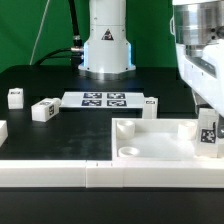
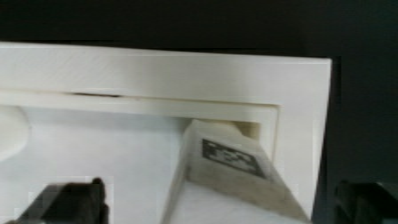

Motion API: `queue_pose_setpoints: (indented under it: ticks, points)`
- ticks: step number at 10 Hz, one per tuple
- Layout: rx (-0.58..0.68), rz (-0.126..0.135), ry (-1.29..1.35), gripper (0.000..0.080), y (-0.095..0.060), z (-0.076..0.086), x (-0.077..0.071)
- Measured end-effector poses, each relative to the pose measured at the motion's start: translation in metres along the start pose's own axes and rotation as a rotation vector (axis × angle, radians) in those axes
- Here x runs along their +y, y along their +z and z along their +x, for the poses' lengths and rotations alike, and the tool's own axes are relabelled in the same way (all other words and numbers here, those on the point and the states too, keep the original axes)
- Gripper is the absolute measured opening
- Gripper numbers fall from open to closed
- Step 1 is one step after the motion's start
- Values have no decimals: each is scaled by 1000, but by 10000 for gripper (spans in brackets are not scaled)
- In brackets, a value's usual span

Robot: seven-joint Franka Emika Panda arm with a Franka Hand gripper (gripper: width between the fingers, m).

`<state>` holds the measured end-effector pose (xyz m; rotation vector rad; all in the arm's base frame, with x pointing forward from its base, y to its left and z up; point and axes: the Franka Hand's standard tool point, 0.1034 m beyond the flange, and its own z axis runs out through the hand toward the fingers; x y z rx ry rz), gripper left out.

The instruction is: Assemble one leg

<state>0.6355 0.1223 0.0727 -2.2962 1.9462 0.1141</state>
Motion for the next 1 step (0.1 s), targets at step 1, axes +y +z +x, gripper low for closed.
queue_pose_setpoints:
  ticks: [1]
  points:
    - [-1,0,-21,648,0,0,0]
